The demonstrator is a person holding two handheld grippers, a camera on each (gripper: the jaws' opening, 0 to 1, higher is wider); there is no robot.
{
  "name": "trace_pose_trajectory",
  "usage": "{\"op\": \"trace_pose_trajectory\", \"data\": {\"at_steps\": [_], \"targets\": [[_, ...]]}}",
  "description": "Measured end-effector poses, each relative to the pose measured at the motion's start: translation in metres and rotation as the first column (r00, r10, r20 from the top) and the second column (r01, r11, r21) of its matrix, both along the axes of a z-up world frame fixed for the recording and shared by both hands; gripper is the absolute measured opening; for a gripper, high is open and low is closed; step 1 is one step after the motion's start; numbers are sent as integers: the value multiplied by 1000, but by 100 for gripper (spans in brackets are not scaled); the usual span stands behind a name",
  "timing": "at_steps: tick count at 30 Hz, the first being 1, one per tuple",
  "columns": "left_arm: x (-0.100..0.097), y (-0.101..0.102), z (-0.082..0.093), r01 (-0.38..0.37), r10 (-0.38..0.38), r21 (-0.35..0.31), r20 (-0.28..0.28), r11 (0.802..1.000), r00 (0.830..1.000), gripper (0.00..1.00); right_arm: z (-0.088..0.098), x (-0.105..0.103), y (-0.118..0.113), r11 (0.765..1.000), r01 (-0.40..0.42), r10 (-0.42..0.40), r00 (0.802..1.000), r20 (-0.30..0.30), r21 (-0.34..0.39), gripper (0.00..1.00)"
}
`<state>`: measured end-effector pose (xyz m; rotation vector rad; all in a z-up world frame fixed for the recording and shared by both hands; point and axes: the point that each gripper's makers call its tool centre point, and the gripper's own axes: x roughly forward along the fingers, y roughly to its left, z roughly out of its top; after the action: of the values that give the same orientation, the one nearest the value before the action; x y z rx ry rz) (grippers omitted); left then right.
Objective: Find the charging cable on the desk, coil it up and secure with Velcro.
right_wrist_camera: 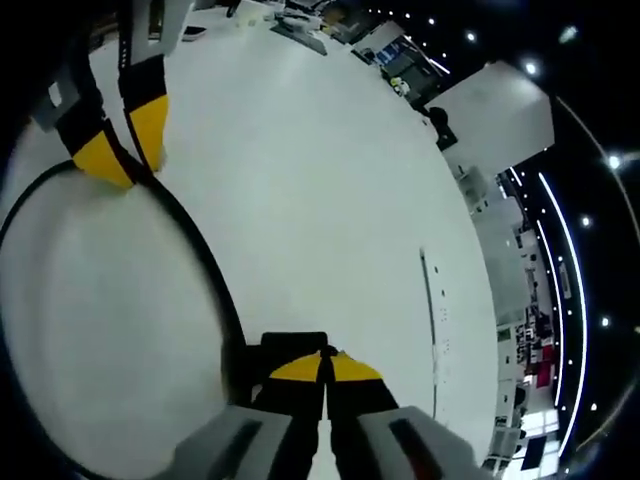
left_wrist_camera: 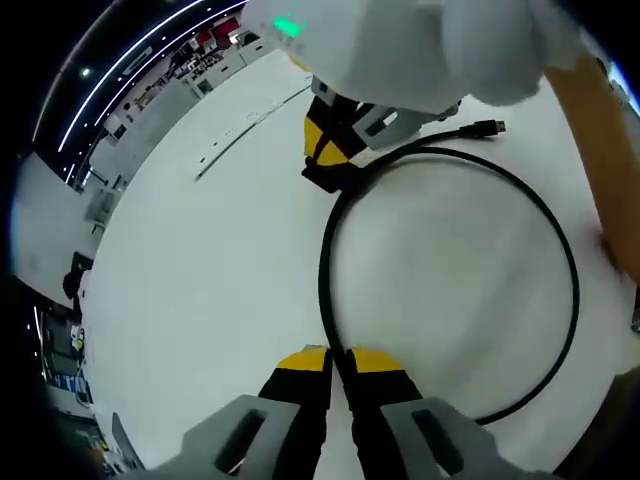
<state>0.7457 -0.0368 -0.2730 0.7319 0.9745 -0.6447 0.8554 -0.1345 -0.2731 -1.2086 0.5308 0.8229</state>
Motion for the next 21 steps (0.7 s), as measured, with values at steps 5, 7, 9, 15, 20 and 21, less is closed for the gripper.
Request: {"op": "trace_pose_trajectory", "data": {"at_steps": [5, 7, 9, 15, 20, 21], "targets": [[0, 0, 0, 0, 0, -1, 0, 1000, 1000, 8, 1, 0, -1, 1000, -1, 1, 1000, 2, -4, 3], [0, 0, 0, 0, 0, 1, 1, 1000, 1000, 8, 1, 0, -1, 1000, -3, 3, 1000, 3, -5, 3], [0, 0, 0, 0, 0, 1, 1, 1000, 1000, 8, 1, 0, 0, 1000, -3, 3, 1000, 3, -6, 3], [-1, 0, 0, 0, 0, 1, 1, 1000, 1000, 8, 1, 8, 1, 1000, 13, -13, 1000, 25, 9, 3], [-1, 0, 0, 4, -4, -1, 0, 1000, 1000, 8, 2, 10, 3, 999, 24, -25, 999, 26, 38, 3], [-1, 0, 0, 3, -3, -1, 0, 1000, 1000, 8, 2, 10, 2, 999, 26, -27, 999, 24, 45, 3]]}}
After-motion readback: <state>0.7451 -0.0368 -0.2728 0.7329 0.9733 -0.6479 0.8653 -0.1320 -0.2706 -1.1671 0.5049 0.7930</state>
